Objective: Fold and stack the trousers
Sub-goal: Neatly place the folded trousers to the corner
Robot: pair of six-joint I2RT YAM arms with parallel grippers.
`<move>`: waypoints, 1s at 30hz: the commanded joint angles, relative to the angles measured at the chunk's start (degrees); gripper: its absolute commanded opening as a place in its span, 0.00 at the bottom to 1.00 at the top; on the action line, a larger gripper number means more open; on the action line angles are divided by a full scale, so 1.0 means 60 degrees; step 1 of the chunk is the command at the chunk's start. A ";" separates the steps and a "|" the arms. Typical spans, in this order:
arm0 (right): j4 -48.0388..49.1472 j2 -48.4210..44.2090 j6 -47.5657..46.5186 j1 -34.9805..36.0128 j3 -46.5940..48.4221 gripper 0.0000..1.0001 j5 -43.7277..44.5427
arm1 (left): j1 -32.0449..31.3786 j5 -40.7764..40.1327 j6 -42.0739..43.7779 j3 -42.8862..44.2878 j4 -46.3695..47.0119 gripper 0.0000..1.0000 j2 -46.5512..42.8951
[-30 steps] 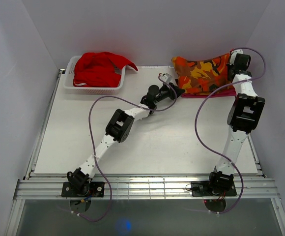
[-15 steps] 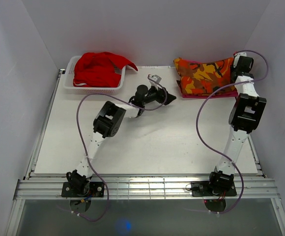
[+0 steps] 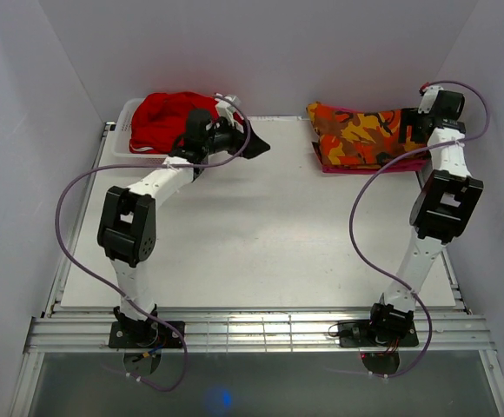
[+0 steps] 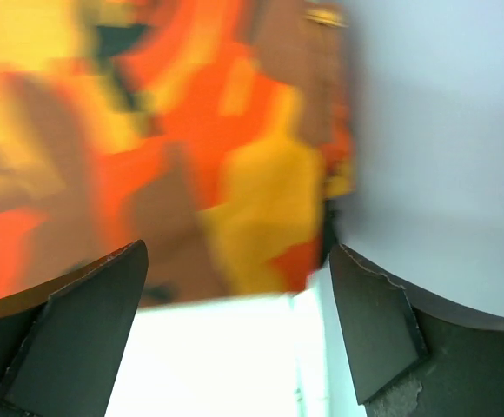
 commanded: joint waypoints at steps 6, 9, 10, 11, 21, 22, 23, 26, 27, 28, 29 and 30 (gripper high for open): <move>-0.2941 -0.2828 -0.0159 0.0079 -0.0333 0.90 -0.5495 | 0.1826 0.0443 0.1937 0.1950 -0.8100 0.98 -0.1374; -0.4097 -0.3649 -0.0555 0.0225 -0.1268 0.90 -0.6361 | 0.3129 0.1468 0.2274 0.1629 -0.8979 0.98 -0.1929; -0.4365 -0.3854 -0.0934 0.0298 -0.1619 0.90 -0.6406 | 0.3440 0.1658 0.2290 0.1440 -0.9126 0.98 -0.2120; -0.4541 -0.4364 -0.1127 0.0502 -0.2566 0.90 -0.6392 | 0.3791 0.2197 0.2319 0.0872 -0.9142 0.98 -0.2325; -0.3592 -0.8145 -0.2491 0.1207 -0.8415 0.90 -0.4665 | 0.5143 -0.0931 0.4689 -0.3200 -0.9348 0.98 -0.5810; -0.3504 -0.8380 -0.2520 0.1207 -0.8652 0.90 -0.4591 | 0.5143 -0.1194 0.4808 -0.3467 -0.9231 0.98 -0.6118; -0.3402 -0.8803 -0.2535 0.1207 -0.8828 0.90 -0.4532 | 0.5143 -0.1254 0.4896 -0.3716 -0.9201 0.98 -0.6687; -0.3153 -0.9478 -0.2462 0.1207 -0.9385 0.90 -0.4517 | 0.5143 -0.1401 0.5131 -0.4303 -0.9172 0.98 -0.7422; -0.3065 -0.9612 -0.2331 0.1207 -0.9517 0.90 -0.4473 | 0.5143 -0.1445 0.5146 -0.4392 -0.9201 0.98 -0.7527; -0.2991 -0.9714 -0.2301 0.1207 -0.9736 0.90 -0.4444 | 0.5143 -0.1503 0.5103 -0.4494 -0.9201 0.98 -0.7600; -0.2947 -0.9918 -0.2257 0.1207 -0.9811 0.90 -0.4386 | 0.5143 -0.1576 0.5059 -0.4495 -0.9244 0.98 -0.7673; -0.2845 -1.0007 -0.2228 0.1207 -0.9884 0.90 -0.4371 | 0.5143 -0.1577 0.5044 -0.4480 -0.9317 0.98 -0.7674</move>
